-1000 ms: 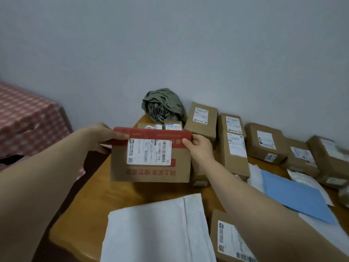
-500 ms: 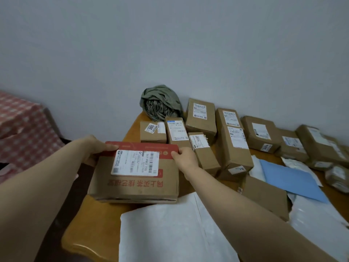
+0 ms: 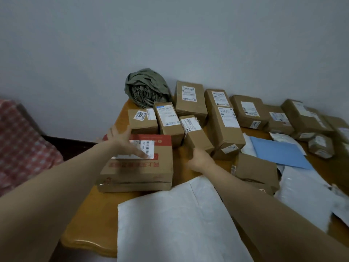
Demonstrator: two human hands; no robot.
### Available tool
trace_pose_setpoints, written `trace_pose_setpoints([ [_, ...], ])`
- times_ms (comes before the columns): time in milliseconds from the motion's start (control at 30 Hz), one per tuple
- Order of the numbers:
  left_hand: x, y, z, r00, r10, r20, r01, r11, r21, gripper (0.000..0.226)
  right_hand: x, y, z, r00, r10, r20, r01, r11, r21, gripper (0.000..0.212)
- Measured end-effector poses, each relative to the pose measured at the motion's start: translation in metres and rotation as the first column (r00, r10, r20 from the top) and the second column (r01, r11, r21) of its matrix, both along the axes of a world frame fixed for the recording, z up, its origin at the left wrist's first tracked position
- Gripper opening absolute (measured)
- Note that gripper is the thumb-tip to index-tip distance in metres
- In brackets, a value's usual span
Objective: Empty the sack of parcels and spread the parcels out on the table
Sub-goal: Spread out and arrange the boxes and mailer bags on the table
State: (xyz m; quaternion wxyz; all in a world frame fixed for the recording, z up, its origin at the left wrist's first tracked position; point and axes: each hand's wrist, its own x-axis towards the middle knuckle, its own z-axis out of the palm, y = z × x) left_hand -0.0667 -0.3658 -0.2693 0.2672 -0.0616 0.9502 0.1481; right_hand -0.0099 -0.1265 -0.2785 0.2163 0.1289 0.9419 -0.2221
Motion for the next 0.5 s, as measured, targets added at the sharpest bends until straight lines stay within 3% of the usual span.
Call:
trace_pose_setpoints([
  [100, 0.007, 0.025, 0.001, 0.942, -0.286, 0.175, 0.305, 0.948, -0.094, 0.155, 0.028, 0.017, -0.005, 0.963, 0.006, 0.268, -0.023, 0.998, 0.057, 0.078],
  [233, 0.019, 0.044, -0.007, 0.847, -0.466, 0.256, 0.525, 0.810, -0.261, 0.150, 0.061, 0.027, -0.024, 0.944, 0.014, 0.329, -0.068, 0.986, 0.153, 0.114],
  [300, 0.028, 0.050, -0.012, 0.832, -0.521, 0.191, 0.554, 0.776, -0.301, 0.141, 0.071, 0.029, -0.034, 0.948, 0.047, 0.315, -0.126, 0.964, 0.235, 0.125],
  [400, 0.041, 0.050, -0.016, 0.832, -0.554, -0.025, 0.534, 0.812, -0.237, 0.110, 0.084, 0.028, -0.039, 0.951, 0.058, 0.303, -0.125, 0.971, 0.206, 0.128],
  [500, 0.052, 0.050, -0.018, 0.807, -0.579, -0.113, 0.545, 0.805, -0.234, 0.090, 0.092, 0.025, -0.043, 0.954, 0.054, 0.296, -0.124, 0.967, 0.221, 0.135],
])
